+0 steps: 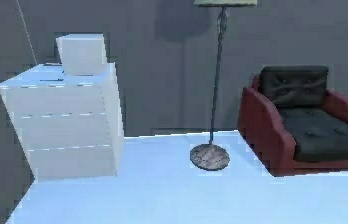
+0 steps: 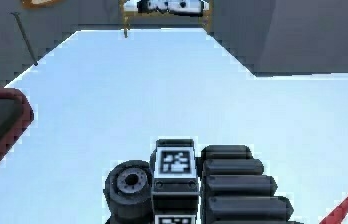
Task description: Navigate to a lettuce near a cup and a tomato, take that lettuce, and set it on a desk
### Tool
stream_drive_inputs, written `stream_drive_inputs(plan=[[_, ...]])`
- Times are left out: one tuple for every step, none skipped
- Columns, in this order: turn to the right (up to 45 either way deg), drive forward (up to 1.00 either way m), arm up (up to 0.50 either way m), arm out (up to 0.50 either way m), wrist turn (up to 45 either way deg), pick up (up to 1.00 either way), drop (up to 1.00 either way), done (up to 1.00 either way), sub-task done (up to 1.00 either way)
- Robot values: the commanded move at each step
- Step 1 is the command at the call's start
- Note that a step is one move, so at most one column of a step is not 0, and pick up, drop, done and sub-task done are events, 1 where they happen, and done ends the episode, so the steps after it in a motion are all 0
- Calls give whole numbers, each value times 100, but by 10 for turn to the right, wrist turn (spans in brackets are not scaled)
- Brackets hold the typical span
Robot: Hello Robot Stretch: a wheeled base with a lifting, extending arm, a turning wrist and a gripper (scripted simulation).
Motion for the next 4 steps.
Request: stream_drive_inputs(plan=[[330,0,0,0,0,0,0,0,0],[0,40,0,0,0,0,0,0,0],[-450,0,0,0,0,0,0,0,0],[-420,0,0,0,0,0,0,0,0]])
